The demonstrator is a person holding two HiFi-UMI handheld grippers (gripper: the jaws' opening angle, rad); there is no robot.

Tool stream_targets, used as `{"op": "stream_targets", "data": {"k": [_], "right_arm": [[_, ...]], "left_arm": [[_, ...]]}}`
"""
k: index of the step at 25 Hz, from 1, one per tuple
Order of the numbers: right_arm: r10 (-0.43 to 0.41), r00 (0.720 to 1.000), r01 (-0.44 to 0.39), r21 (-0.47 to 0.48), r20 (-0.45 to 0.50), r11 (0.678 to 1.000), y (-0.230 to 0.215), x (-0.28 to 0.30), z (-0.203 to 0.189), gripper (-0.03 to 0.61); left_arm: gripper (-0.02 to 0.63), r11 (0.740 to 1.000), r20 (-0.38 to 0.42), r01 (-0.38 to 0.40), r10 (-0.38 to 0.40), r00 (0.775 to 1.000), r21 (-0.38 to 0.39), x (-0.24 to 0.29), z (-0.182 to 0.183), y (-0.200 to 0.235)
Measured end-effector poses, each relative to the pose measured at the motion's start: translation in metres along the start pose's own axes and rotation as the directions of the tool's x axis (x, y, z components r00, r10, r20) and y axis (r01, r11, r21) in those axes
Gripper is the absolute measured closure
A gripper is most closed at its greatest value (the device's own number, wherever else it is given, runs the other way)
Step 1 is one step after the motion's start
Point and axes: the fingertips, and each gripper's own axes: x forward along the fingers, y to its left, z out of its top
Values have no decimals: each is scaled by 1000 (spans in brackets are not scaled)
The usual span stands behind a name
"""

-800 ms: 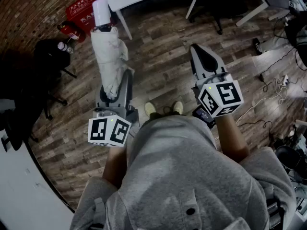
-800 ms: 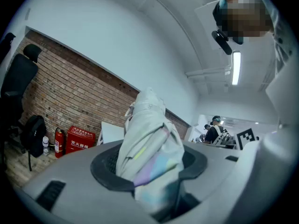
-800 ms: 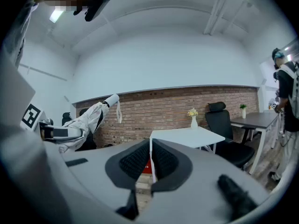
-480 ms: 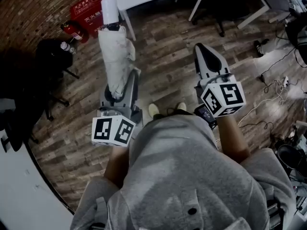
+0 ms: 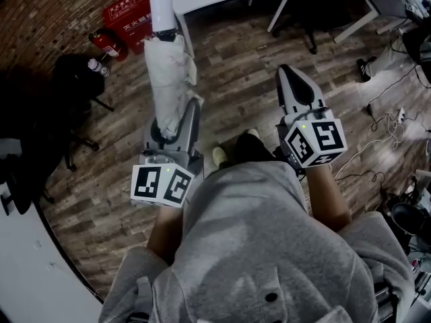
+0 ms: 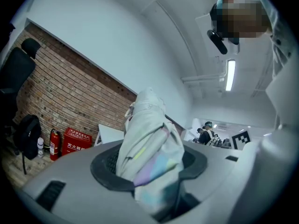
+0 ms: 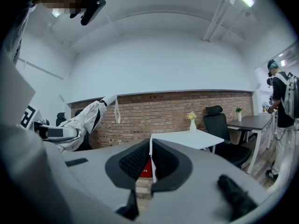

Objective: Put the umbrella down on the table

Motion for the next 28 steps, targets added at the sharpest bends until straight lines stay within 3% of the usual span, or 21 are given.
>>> {"op": "stream_targets", "data": {"k": [7,12,17,22,28], "right_arm": [[5,1000,-4,-12,7,1000,8,2,2,548],[18,1000,-18,15,-1,1000,-13,39,17,548],[24,1000,-24,0,12,1000,-4,30,5,548],[35,999,-34,5,-5,999,-26,67,11,548],[44,999,-44,1,-11,999,-31,75,1,548]], "left_arm": [[374,1000,17,-2,2,1000,1,-6,4,5],[374,1000,-15,-25,25,1000,2,35,16,14],[374,1000,-3,-17,17,1000,11,20,6,15],[374,1000,-16,-26,26,1000,11,61,14,25],[374,1000,-1,-12,12,1000,8,69,9,30]]}}
